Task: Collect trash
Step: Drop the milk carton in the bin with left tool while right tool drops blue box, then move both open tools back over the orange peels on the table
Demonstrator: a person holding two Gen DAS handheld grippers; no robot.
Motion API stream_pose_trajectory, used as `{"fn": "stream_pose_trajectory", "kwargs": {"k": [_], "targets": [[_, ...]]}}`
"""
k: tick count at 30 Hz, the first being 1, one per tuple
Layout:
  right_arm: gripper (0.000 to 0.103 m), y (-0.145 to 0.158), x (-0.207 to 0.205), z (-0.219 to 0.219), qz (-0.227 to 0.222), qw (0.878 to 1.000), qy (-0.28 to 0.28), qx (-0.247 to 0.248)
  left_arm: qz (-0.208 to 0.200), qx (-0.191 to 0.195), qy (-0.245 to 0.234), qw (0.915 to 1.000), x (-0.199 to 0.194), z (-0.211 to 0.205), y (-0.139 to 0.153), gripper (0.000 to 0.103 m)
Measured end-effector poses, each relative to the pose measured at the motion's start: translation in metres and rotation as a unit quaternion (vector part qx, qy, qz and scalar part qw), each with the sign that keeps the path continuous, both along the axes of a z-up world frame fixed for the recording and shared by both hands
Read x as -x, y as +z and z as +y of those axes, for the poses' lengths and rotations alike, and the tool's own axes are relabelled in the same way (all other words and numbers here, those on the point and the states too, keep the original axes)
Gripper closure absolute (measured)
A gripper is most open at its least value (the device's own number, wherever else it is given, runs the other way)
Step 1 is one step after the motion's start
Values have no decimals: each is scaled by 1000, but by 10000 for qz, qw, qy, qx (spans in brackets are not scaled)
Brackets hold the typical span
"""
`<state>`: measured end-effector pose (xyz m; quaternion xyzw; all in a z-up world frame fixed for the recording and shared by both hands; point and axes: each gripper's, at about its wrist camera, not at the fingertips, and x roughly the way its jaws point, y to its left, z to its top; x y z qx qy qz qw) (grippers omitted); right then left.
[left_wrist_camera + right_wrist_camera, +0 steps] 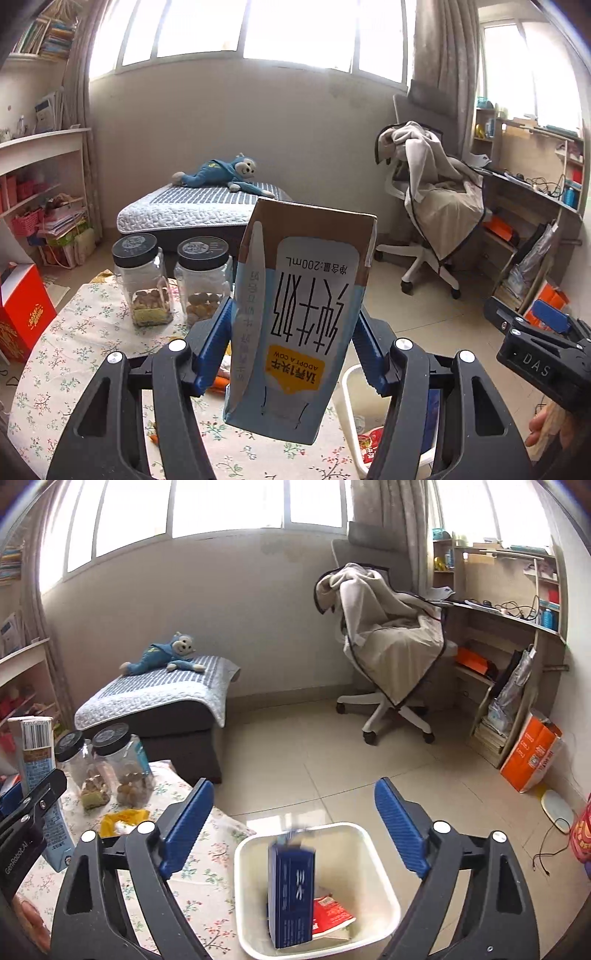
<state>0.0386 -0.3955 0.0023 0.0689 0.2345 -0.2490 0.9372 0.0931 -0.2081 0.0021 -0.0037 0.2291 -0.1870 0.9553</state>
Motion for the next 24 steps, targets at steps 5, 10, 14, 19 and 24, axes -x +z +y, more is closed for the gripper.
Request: {"fn": "stream_pose_trajectory", "kwargs": {"k": [5,10,14,19,24], "targets": [[7,-3,11,-27,52,9988,-491,76,236,24,-245,9994,1,-27,-12,42],[7,-7,20,-42,142,9967,-765,229,541,95,-479,9973,-1,-50,-24,42],[7,-10,25,-51,188,9956,-880,245,787,130,-657,9946,-3,-68,-36,42],[7,-13,28,-59,306,9938,-1016,331,1237,89,-888,9883,-6,-86,-55,21],[7,-13,27,-56,365,9937,-990,366,1117,32,-804,9905,-3,-82,-50,18]]}}
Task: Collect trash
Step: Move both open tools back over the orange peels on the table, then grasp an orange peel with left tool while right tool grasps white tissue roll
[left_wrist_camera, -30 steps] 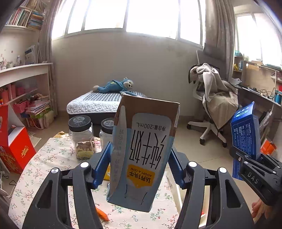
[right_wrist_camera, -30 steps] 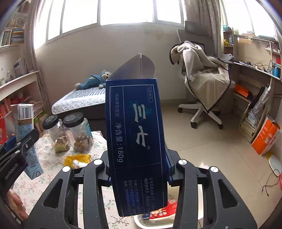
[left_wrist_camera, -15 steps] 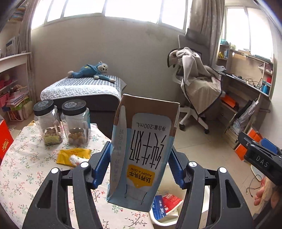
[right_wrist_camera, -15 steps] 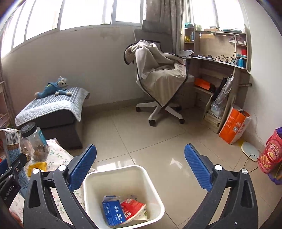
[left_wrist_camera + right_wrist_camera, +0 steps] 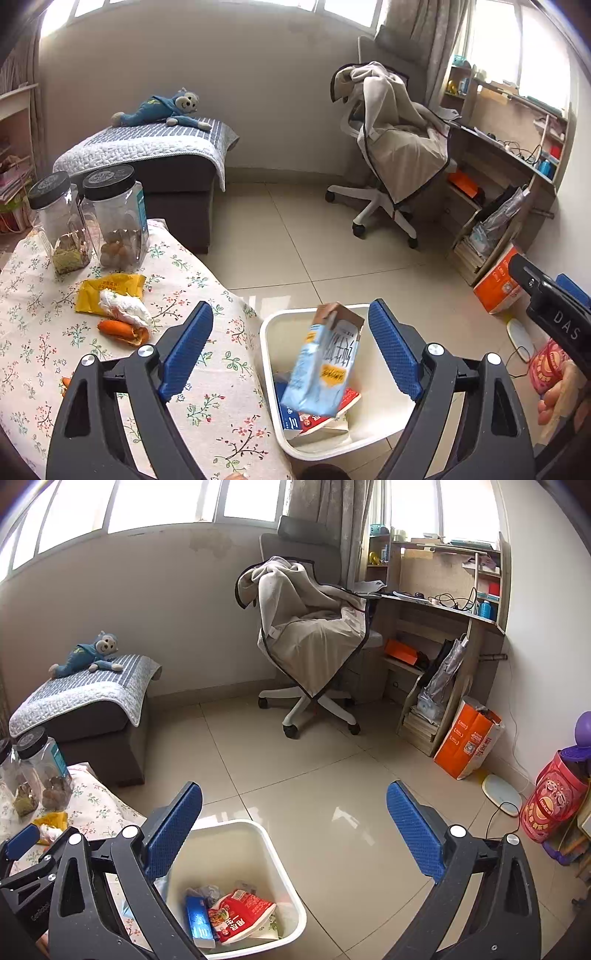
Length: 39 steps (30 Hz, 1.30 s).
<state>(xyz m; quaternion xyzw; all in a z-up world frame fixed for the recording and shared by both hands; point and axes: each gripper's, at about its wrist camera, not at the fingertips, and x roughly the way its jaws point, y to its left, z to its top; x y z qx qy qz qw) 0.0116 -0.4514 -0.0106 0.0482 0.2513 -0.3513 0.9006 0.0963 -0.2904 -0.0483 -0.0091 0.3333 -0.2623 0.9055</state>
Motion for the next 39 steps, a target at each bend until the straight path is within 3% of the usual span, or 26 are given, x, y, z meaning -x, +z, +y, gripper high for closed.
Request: {"fn": "stream_pose_trajectory", "kwargs": {"k": [9,17,22,25,28,30,34,38,39], "targets": [[7,4,-14,47,99,9978,423,506,-365,-218,604,9973,1,34,17,12],[7,6,-32,87,211,9942,833,644,-281,-479,1214,9911,-12,85,13,8],[7,1,-49,113,396,9906,1193,545,436,-798,1877,9780,-35,129,-18,7],[7,-4,-59,130,549,9874,1394,519,1181,-952,2354,9600,-53,160,-55,7],[7,-10,-71,143,745,9835,1586,440,2117,-746,2605,9390,-68,191,-95,7],[7,-17,-79,151,911,9812,1648,415,2411,-718,2705,9293,-73,200,-114,7],[7,-32,-94,163,1289,9758,1740,290,2643,-935,2546,9255,-79,197,-139,10],[7,-51,-112,175,1689,9664,1934,107,3029,-888,2232,9222,-84,199,-161,42],[7,-56,-117,179,1793,9633,1997,86,2908,-976,2159,9270,-82,198,-159,47]]}}
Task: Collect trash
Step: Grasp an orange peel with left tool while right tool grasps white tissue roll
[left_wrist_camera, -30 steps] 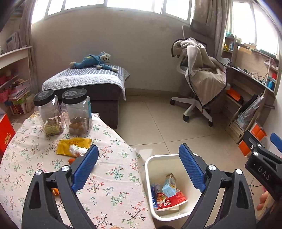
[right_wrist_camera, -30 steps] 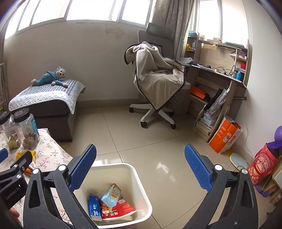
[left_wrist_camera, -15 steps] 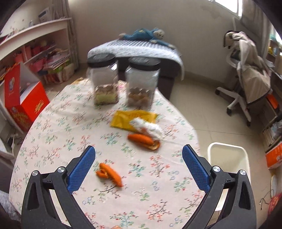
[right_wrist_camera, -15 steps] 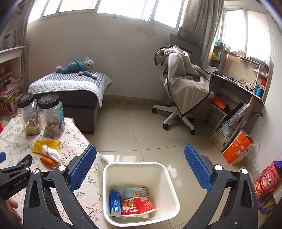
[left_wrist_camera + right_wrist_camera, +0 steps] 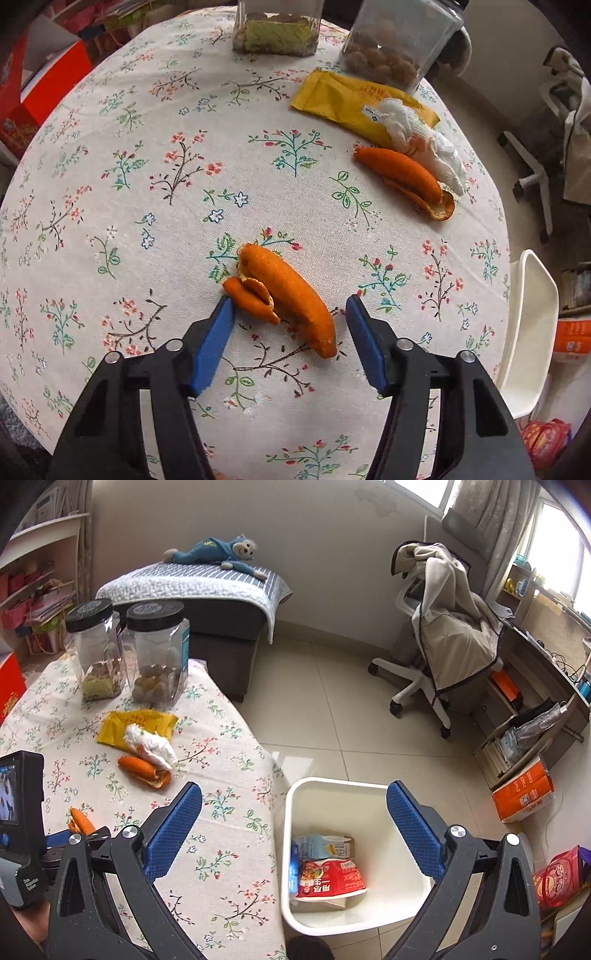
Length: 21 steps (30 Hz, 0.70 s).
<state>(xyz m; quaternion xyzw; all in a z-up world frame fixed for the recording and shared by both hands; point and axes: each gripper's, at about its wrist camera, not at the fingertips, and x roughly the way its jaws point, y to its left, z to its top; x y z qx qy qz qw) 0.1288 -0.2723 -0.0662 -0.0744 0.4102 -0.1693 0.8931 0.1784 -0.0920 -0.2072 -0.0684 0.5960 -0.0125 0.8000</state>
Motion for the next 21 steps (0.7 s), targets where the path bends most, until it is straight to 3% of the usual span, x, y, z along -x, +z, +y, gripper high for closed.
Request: {"fn": "stream_pose_trajectory", "kwargs": {"k": [1,3,10,21], "targets": [[7,-5,-5,4,103,9999,74,8,-63,-45,-134,9999,1,-1,2,53],[7,-15,-17,15,299,9992,257,72,-83,122,-387,9991,3,2,4,85],[7,-47,-68,59,630,9929,1005,117,-539,181,-551,9969,5,53,33,88],[7,-104,-148,58,1065,9807,871,-1392,-1156,322,-318,9923,-9,127,87,88]]}}
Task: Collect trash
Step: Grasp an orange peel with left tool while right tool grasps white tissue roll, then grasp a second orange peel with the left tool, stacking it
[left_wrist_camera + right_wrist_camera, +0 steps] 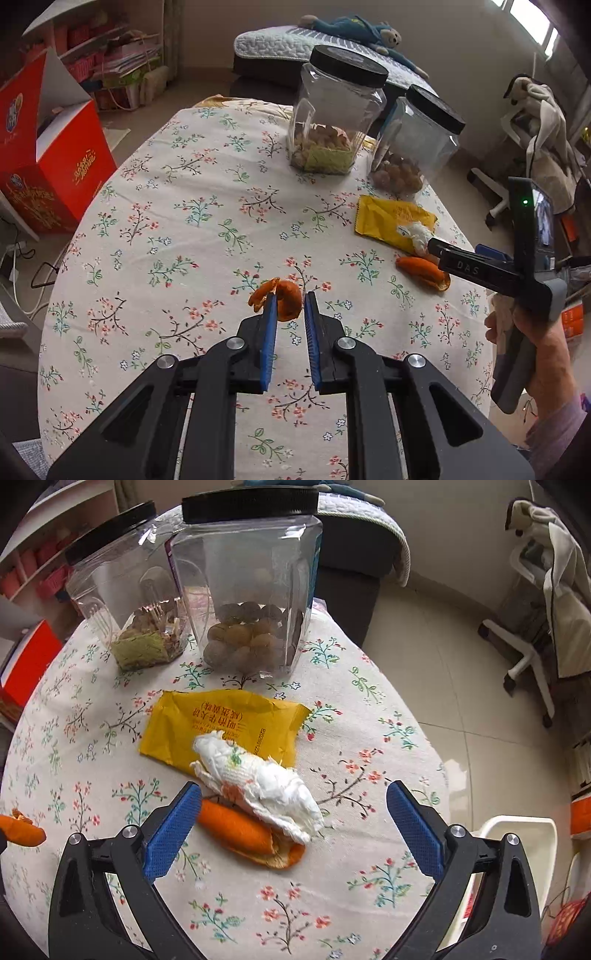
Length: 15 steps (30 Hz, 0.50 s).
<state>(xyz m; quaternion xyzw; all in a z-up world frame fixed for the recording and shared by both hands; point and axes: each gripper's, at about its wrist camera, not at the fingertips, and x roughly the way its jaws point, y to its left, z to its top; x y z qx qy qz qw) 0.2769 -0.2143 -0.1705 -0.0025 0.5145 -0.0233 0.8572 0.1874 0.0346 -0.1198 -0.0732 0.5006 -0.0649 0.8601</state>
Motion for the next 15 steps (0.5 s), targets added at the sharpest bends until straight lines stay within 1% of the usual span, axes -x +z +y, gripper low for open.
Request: {"fn": "stream_pose_trajectory", "kwargs": {"k": [1,2,4,5,6,8,11,13,14,15], "targets": [[7,-5,-3,1,25,10000,49,-40,-3,22,20,10000,0,4,2,88],[10,-11,-5,3,88,9999,118,-82,-1,46,45,10000,-1,9,3,88],[29,-21,-7,5,294,9990,233,-235,-34,79,94,9999,-2,15,6,88],[50,-23,-7,4,364,9985,234,-340,-59,86,101,9999,-2,17,7,88],[61,-21,-5,6,343,9984,234,-377,-84,96,97,9999,-3,17,8,88],[71,-13,-1,10,293,9981,305,-444,-115,145,79,9998,-5,20,11,88],[71,7,10,20,59,9984,339,-449,-54,187,80,9998,-9,27,11,88],[72,21,19,28,-87,9981,397,-457,137,166,-4,9998,-13,29,6,87],[72,28,23,32,-142,9979,426,-474,271,96,-89,9995,-15,28,1,84],[72,34,28,37,-156,9975,466,-515,412,-7,-144,9990,-16,26,-6,69]]}}
